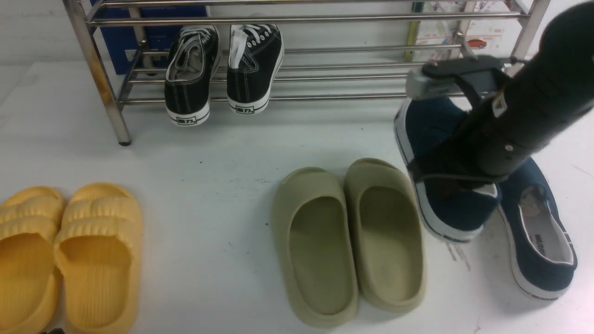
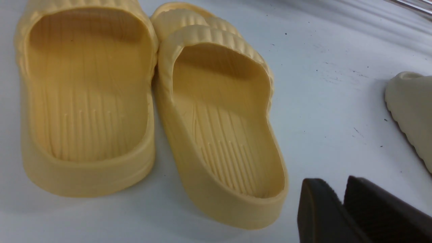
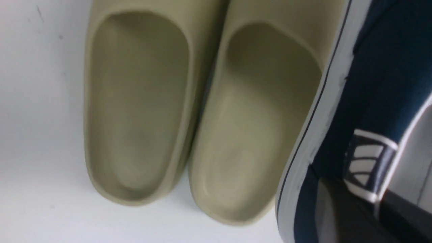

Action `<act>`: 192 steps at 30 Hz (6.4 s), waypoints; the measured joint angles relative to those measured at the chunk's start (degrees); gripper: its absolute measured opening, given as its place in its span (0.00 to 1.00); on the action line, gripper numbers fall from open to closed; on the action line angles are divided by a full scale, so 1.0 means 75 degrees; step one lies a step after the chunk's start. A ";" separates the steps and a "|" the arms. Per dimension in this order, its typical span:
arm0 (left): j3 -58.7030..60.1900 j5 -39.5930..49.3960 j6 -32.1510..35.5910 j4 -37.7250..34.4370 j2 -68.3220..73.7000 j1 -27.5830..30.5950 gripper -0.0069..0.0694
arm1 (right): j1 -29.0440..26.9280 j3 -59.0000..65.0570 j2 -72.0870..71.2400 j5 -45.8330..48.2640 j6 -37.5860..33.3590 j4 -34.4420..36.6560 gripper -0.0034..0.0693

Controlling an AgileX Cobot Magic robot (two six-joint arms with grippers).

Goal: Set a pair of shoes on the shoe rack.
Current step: Use the right arm to put a shoe into the shoe rack, then use the right arm to grab the shoe closest to it, then use the right arm to put a shoe into the shoe rack

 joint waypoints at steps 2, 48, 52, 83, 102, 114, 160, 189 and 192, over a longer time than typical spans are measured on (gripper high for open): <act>0.0000 0.0000 0.0000 0.0000 0.0000 0.0000 0.26 | 0.0000 -0.0465 0.0431 -0.0014 -0.0209 -0.0007 0.12; 0.0000 0.0000 0.0000 0.0000 0.0000 0.0000 0.30 | -0.0614 -0.7151 0.5833 -0.1322 -0.0676 -0.0549 0.12; 0.0000 0.0000 0.0000 0.0000 0.0000 0.0000 0.31 | -0.0650 -0.7151 0.5851 -0.1539 -0.0669 -0.0549 0.12; 0.0000 0.0000 0.0000 0.0000 0.0000 0.0000 0.34 | -0.0297 -0.7088 0.3633 0.1822 -0.0763 -0.0959 0.41; 0.0000 0.0000 0.0000 0.0000 0.0000 0.0000 0.37 | -0.1983 0.2467 -0.1325 -0.0171 0.0245 -0.0062 0.41; 0.0000 0.0000 0.0000 0.0000 0.0000 0.0000 0.38 | -0.2198 0.3435 0.0110 -0.2269 0.1103 -0.0921 0.60; 0.0000 0.0000 0.0000 0.0000 0.0000 0.0000 0.40 | -0.1684 -0.4908 0.4324 -0.0059 -0.1234 0.0165 0.10; 0.0000 0.0000 0.0000 0.0000 0.0000 0.0000 0.40 | -0.1909 -0.6324 0.5521 -0.0965 -0.1297 0.0006 0.11; 0.0000 0.0000 0.0000 0.0000 0.0000 0.0000 0.40 | -0.1909 -0.6324 0.5506 -0.0974 -0.1297 0.0006 0.11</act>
